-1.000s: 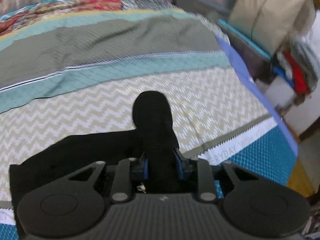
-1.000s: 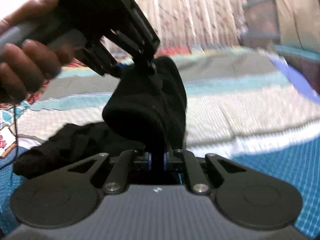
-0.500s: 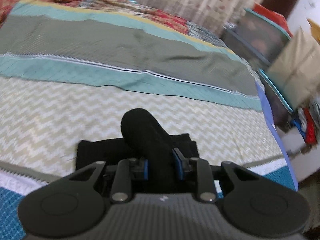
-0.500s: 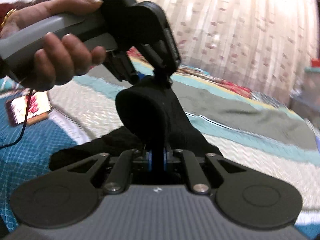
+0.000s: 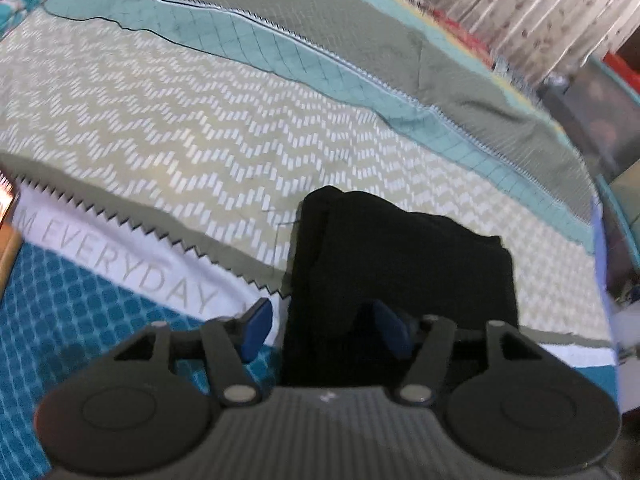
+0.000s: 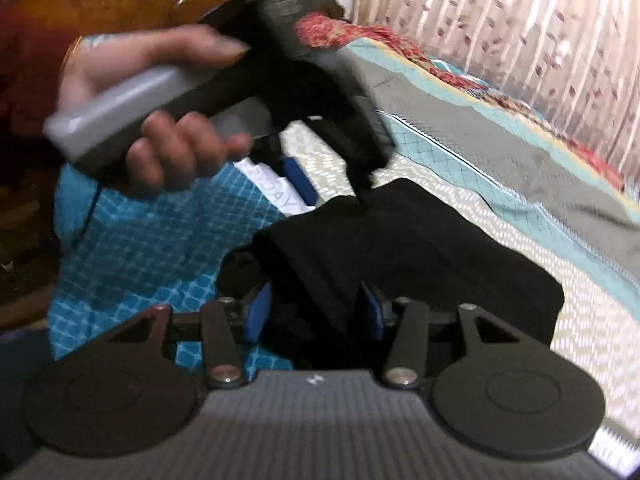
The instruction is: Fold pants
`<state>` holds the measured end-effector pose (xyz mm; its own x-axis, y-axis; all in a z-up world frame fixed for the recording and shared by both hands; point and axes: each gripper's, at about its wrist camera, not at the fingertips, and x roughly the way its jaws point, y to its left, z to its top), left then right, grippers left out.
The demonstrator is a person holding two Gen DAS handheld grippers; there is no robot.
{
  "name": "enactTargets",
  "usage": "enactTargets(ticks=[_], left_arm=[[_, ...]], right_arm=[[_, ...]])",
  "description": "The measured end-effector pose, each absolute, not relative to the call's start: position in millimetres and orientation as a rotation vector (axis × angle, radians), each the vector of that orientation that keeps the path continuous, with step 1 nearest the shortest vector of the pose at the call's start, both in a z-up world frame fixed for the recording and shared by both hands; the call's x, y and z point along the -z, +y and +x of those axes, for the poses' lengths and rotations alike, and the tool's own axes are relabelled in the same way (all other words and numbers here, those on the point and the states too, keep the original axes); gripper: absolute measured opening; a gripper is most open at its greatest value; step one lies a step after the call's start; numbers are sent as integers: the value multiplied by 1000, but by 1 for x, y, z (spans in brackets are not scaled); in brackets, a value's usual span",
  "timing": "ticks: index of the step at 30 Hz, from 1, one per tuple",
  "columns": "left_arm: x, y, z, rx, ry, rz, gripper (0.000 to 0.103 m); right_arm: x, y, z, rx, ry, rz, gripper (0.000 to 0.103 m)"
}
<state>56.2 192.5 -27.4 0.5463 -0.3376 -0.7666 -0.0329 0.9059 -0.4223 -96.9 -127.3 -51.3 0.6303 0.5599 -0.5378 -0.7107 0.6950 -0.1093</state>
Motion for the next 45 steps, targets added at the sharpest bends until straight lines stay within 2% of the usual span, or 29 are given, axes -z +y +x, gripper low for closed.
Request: enactTargets(ticks=[5, 7, 9, 10, 16, 25, 45], left_arm=[[30, 182, 26, 222, 944, -371, 67], [43, 169, 23, 191, 959, -268, 70], [58, 161, 26, 172, 996, -213, 78], [62, 161, 26, 165, 992, -221, 82], [60, 162, 26, 132, 983, -186, 92], [33, 157, -3, 61, 930, -154, 90], [3, 139, -41, -14, 875, -43, 89]], right_arm=[[51, -158, -82, -701, 567, -93, 51], [69, -169, -62, -650, 709, -10, 50], [94, -176, -47, -608, 854, 66, 50], [94, -181, -47, -610, 840, 107, 50], [72, -209, -56, -604, 807, 213, 50], [82, -267, -82, -442, 833, 478, 50], [81, -271, -99, -421, 868, 502, 52]])
